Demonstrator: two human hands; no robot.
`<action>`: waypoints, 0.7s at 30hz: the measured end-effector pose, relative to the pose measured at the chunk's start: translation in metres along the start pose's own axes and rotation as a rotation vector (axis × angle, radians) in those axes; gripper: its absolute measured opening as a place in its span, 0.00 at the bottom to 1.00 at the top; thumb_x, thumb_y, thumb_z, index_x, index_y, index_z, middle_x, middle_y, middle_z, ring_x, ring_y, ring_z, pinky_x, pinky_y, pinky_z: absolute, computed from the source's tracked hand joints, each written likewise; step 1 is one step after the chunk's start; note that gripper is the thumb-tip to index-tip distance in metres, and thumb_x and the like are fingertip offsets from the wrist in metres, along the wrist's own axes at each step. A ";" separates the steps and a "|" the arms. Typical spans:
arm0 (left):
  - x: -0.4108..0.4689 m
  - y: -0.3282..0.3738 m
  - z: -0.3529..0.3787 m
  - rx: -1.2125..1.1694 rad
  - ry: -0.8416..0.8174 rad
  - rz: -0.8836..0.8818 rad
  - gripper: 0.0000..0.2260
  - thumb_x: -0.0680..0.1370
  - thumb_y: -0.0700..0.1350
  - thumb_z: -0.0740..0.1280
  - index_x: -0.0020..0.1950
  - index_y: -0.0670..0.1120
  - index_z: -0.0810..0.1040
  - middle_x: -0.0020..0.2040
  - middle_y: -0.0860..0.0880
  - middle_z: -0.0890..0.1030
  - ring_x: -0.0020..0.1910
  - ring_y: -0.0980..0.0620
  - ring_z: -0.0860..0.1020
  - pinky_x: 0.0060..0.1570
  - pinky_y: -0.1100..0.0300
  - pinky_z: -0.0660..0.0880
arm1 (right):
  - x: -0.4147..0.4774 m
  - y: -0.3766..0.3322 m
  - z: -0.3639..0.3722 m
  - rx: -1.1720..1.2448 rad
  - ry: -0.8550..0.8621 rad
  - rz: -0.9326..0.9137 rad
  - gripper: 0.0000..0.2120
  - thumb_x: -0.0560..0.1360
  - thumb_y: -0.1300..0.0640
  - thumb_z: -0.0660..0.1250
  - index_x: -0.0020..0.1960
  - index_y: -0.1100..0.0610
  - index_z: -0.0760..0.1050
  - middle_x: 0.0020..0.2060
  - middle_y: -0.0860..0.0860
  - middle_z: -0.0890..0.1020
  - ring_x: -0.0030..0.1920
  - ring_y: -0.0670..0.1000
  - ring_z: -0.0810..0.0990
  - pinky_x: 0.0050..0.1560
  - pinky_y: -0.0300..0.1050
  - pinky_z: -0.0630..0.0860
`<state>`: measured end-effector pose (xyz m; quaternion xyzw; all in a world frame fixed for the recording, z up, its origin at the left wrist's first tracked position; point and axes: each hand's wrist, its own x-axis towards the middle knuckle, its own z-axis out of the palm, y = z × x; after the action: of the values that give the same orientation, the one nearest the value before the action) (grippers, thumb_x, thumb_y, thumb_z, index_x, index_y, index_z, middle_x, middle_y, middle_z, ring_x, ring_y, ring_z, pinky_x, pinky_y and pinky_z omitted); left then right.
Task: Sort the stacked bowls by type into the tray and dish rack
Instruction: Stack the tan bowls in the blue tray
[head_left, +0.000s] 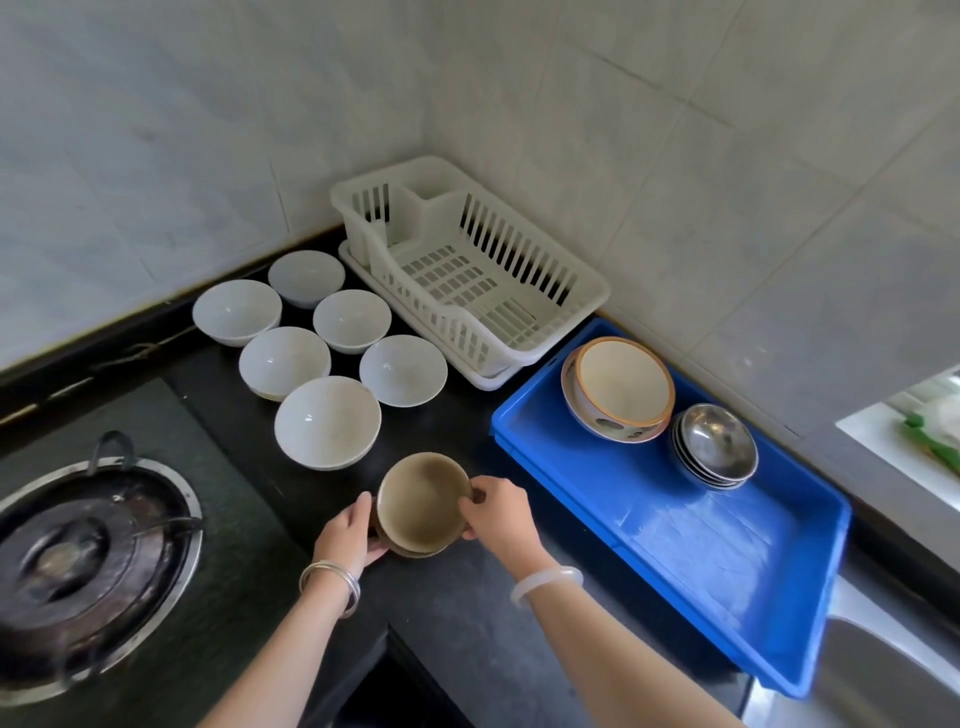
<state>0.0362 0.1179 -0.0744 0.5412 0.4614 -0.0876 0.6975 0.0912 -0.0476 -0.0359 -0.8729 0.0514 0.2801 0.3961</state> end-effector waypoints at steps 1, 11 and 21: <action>-0.001 0.000 0.000 0.003 -0.012 0.011 0.12 0.79 0.47 0.60 0.60 0.43 0.74 0.55 0.42 0.76 0.46 0.40 0.79 0.48 0.51 0.77 | 0.001 0.000 0.002 -0.011 0.003 -0.010 0.10 0.78 0.58 0.63 0.59 0.53 0.76 0.43 0.50 0.81 0.34 0.44 0.81 0.34 0.32 0.75; 0.003 -0.006 -0.002 0.154 -0.064 0.055 0.14 0.78 0.36 0.61 0.63 0.39 0.73 0.54 0.38 0.77 0.49 0.42 0.78 0.52 0.50 0.77 | 0.009 0.014 0.015 0.035 -0.002 0.077 0.17 0.77 0.58 0.65 0.65 0.51 0.69 0.44 0.49 0.78 0.39 0.47 0.81 0.36 0.35 0.79; -0.017 0.023 0.020 0.175 -0.109 0.191 0.13 0.77 0.38 0.62 0.62 0.40 0.75 0.56 0.40 0.78 0.55 0.42 0.78 0.47 0.54 0.77 | -0.003 0.014 -0.002 0.443 0.010 0.142 0.17 0.79 0.57 0.63 0.67 0.50 0.70 0.47 0.46 0.80 0.39 0.46 0.84 0.31 0.32 0.78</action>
<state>0.0518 0.1043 -0.0465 0.6358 0.3598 -0.0898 0.6769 0.0854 -0.0595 -0.0425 -0.7603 0.1749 0.2849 0.5569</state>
